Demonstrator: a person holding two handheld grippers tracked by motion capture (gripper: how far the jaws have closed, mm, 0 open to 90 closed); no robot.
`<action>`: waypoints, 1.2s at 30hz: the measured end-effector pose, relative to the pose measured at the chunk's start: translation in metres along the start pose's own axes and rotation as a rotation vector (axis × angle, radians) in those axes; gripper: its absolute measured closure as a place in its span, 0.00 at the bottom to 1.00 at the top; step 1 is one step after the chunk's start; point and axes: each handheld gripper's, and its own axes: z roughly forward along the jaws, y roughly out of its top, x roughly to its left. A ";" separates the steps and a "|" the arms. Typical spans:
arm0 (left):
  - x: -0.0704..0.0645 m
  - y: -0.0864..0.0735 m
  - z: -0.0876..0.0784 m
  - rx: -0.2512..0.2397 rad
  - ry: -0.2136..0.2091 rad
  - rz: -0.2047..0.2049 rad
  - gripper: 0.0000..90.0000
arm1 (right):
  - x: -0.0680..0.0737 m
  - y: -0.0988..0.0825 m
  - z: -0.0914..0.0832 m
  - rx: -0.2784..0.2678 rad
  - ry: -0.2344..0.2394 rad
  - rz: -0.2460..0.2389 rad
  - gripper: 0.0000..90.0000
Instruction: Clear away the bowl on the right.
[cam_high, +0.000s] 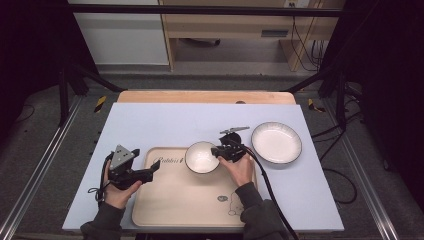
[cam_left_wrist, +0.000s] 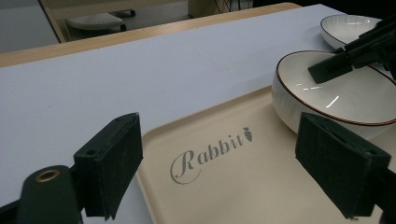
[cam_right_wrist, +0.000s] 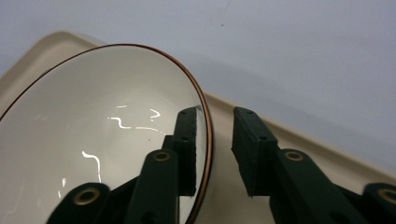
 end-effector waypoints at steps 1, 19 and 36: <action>0.000 0.000 0.000 0.000 0.000 0.000 0.16 | 0.000 0.000 -0.001 -0.010 -0.008 -0.008 0.72; 0.001 0.001 -0.002 -0.008 0.003 -0.009 0.16 | 0.003 0.001 -0.050 -0.210 -0.080 -0.125 0.23; 0.001 0.002 -0.003 -0.011 0.010 -0.004 0.15 | -0.012 -0.032 -0.102 -0.371 -0.101 -0.192 0.14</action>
